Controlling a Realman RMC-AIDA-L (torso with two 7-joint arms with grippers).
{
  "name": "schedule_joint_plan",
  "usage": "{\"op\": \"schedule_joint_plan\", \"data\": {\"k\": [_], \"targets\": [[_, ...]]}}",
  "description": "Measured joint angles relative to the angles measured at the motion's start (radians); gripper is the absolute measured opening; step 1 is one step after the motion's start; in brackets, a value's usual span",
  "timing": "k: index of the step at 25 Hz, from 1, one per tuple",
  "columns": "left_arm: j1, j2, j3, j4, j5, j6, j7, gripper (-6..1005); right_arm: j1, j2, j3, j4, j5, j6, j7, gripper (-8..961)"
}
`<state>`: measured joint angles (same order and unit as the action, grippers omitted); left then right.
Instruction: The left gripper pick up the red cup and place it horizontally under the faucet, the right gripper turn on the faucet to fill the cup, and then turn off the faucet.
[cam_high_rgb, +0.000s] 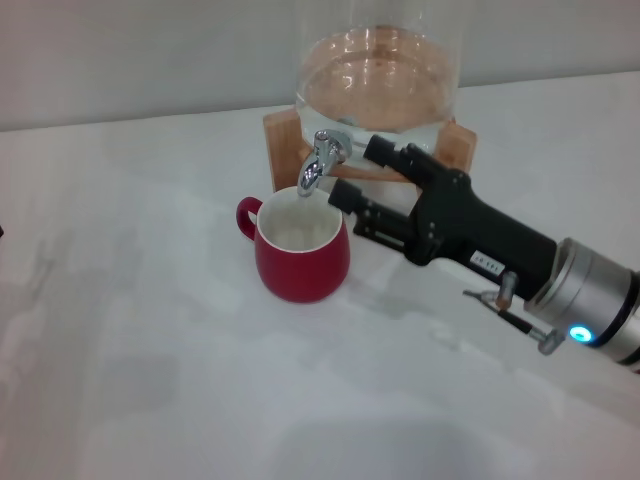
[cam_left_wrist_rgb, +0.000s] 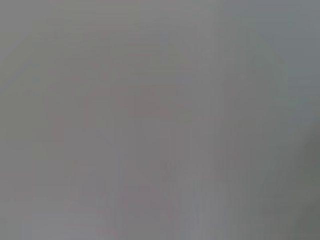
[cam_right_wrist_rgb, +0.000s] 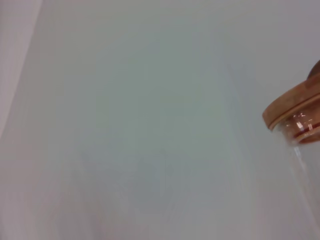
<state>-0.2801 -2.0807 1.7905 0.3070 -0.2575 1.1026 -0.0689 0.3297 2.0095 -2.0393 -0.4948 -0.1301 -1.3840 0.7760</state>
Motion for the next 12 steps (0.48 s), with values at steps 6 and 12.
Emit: {"op": "schedule_joint_plan", "data": {"k": [6,12], "targets": [[-0.028,-0.002,0.000,-0.024,0.000,-0.002,0.000,872,0.005,0.002,-0.059,-0.006,-0.002,-0.001,0.001,855],[-0.034,-0.003,0.002,-0.025,0.000,0.003,0.000,872,0.025,0.005,-0.122,-0.035,0.003,0.022,0.002,855]]}}
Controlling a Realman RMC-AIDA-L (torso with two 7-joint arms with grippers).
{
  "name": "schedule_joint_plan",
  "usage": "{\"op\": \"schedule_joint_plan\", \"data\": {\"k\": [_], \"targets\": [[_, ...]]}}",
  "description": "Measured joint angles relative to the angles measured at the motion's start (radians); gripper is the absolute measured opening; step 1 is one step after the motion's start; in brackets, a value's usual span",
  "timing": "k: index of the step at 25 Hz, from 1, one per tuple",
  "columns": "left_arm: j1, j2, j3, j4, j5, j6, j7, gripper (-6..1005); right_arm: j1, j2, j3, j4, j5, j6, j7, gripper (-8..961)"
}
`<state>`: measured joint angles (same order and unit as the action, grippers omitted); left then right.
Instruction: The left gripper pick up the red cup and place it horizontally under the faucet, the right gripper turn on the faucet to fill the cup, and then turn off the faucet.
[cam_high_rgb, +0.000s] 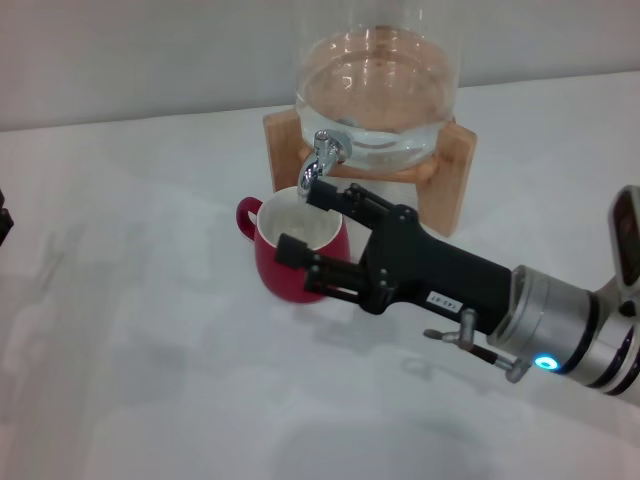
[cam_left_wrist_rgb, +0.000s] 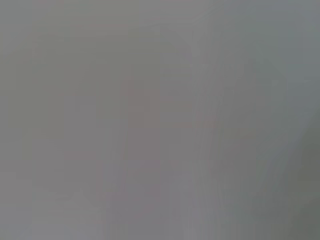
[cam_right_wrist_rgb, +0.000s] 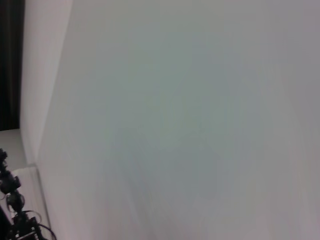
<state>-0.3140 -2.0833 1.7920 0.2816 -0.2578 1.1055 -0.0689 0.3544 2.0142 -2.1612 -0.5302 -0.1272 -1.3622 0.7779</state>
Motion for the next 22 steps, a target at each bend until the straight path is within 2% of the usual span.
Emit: {"op": "schedule_joint_plan", "data": {"k": [22], "targets": [[-0.001,-0.001,0.007,0.000,0.007,0.002,0.000,872,0.031,0.001,-0.043,-0.076,0.003,0.160,0.001,855]]}}
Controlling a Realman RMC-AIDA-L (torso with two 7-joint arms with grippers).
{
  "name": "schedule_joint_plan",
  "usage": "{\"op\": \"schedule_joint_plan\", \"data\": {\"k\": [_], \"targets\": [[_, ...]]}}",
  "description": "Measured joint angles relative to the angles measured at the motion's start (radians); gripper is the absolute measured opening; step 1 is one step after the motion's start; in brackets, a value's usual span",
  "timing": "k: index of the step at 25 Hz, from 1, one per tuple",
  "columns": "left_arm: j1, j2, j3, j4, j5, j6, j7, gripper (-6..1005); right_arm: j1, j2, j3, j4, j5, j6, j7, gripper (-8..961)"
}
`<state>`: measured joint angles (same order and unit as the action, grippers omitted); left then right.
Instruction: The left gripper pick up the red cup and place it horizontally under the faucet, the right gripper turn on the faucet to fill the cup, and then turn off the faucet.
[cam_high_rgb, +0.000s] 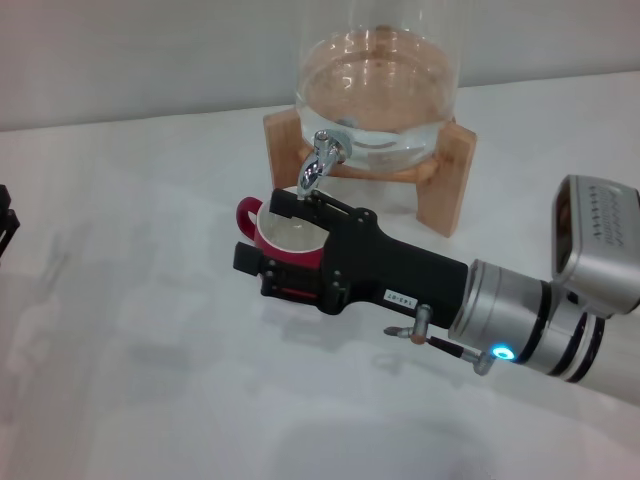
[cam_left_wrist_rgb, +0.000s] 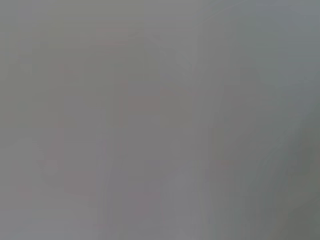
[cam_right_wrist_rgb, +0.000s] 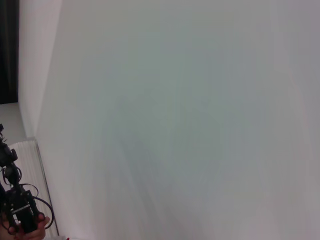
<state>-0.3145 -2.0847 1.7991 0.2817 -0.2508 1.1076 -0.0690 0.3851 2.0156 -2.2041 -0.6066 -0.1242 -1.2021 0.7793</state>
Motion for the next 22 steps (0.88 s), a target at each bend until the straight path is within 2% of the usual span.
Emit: {"op": "schedule_joint_plan", "data": {"k": [22], "targets": [[-0.023,0.000,0.000,-0.002,0.003,-0.007,0.000,872,0.063,0.008,-0.002,0.011,0.000,0.055,0.001,854]]}}
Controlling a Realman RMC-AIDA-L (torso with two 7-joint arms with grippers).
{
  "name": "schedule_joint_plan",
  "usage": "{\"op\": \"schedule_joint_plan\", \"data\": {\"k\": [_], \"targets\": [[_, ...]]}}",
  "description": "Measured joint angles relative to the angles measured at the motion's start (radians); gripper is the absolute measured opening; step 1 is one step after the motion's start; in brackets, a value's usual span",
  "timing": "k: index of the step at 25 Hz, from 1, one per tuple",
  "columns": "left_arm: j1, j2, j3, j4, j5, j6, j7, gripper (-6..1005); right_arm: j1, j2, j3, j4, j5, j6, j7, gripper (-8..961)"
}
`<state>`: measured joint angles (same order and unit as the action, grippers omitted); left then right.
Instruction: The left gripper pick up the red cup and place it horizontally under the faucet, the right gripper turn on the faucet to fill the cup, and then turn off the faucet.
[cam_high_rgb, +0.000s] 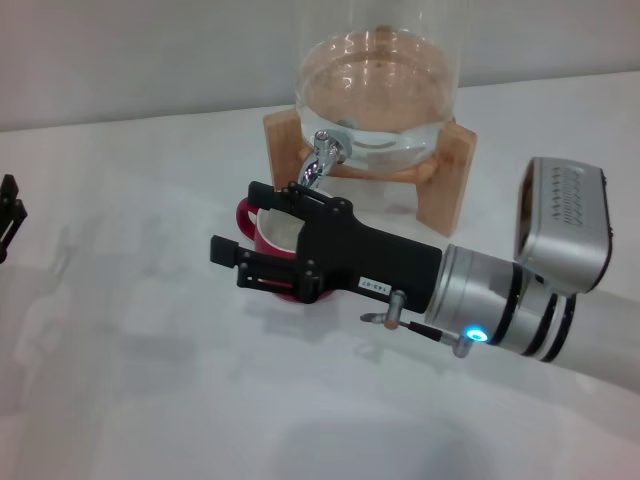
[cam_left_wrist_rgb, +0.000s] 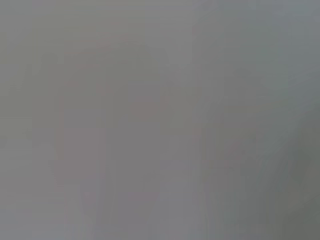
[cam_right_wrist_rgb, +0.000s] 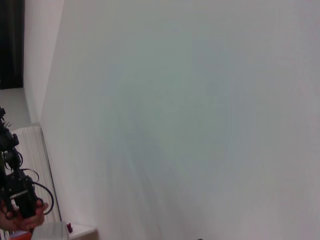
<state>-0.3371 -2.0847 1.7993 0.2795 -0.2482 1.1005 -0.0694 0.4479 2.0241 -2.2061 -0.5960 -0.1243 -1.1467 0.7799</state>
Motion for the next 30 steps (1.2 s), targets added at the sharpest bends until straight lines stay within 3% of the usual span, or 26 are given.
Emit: {"op": "schedule_joint_plan", "data": {"k": [30], "targets": [[0.000,0.000,0.002,0.000,0.001,0.001,0.000,872,0.005,-0.002,0.020,0.001,0.017,0.040,-0.003,855]]}}
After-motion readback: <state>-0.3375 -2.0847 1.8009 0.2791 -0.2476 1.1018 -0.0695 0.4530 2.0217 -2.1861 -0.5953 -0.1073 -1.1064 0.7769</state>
